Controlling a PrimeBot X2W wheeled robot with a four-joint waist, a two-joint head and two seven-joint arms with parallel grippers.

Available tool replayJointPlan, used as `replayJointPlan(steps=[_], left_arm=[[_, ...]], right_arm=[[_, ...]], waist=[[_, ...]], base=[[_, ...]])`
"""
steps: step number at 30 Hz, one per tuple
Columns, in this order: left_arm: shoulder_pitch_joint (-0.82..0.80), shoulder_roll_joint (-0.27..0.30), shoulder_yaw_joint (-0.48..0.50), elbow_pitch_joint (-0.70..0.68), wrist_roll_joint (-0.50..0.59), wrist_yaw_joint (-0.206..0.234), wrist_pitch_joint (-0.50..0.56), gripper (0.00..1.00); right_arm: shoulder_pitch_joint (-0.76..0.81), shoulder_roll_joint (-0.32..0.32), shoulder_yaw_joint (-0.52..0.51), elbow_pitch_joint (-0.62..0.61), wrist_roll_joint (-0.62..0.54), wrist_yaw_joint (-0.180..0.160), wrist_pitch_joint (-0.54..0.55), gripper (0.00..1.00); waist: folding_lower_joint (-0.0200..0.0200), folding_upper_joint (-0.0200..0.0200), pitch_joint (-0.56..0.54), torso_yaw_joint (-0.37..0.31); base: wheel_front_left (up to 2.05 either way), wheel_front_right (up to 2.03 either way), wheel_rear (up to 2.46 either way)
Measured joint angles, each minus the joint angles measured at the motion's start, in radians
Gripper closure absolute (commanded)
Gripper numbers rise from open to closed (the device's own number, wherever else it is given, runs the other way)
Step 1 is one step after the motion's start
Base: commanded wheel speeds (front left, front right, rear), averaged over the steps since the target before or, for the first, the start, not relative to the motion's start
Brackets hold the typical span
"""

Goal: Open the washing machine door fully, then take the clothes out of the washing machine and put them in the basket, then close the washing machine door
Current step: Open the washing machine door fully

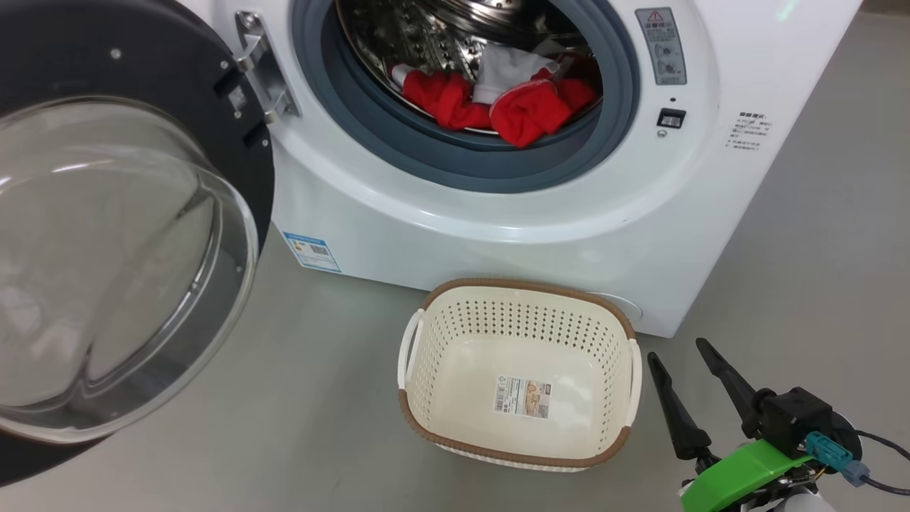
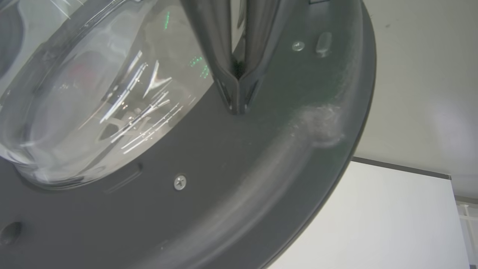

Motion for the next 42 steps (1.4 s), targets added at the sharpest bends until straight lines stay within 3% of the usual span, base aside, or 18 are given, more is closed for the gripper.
replayJointPlan(steps=[13,26,30,34,36,37,42], left_arm=[[-0.035,0.061,-0.014,0.076,0.018,-0.006,0.000,1.00],[0.115,0.048,-0.123,0.016,-0.030,-0.006,0.000,1.00],[0.179,0.021,-0.180,-0.048,-0.052,-0.006,0.000,0.77],[0.248,-0.003,-0.240,-0.122,-0.067,-0.006,0.000,0.47],[0.284,-0.011,-0.274,-0.153,-0.071,-0.006,0.000,0.07],[0.299,-0.016,-0.291,-0.172,-0.071,-0.006,0.000,0.00],[0.363,-0.037,-0.365,-0.271,-0.071,-0.006,0.000,0.00]], right_arm=[[0.000,-0.001,0.007,0.006,0.000,0.000,0.000,0.00],[0.006,0.009,0.017,0.020,0.001,0.000,0.000,0.00],[0.009,0.011,0.019,0.021,0.002,0.000,0.000,0.00],[0.029,0.018,0.013,0.020,0.010,0.000,0.000,0.00],[0.037,0.020,0.010,0.018,0.010,0.000,0.000,0.00],[0.040,0.020,0.008,0.017,0.010,0.000,0.000,0.00],[0.047,0.021,-0.002,0.014,0.010,0.000,0.000,0.00]], waist=[[0.0000,0.0000,-0.019,-0.014],[0.0000,0.0000,-0.085,-0.021],[0.0000,0.0000,-0.106,-0.028],[0.0000,0.0000,-0.121,-0.038],[0.0000,0.0000,-0.126,-0.044],[0.0000,0.0000,-0.128,-0.048],[0.0000,0.0000,-0.134,-0.072]], base=[[0.00,0.00,0.00],[0.00,0.00,0.00],[0.00,0.00,0.00],[0.00,0.00,0.00],[0.00,0.00,0.00],[0.00,0.00,0.00],[0.00,0.00,0.00]])
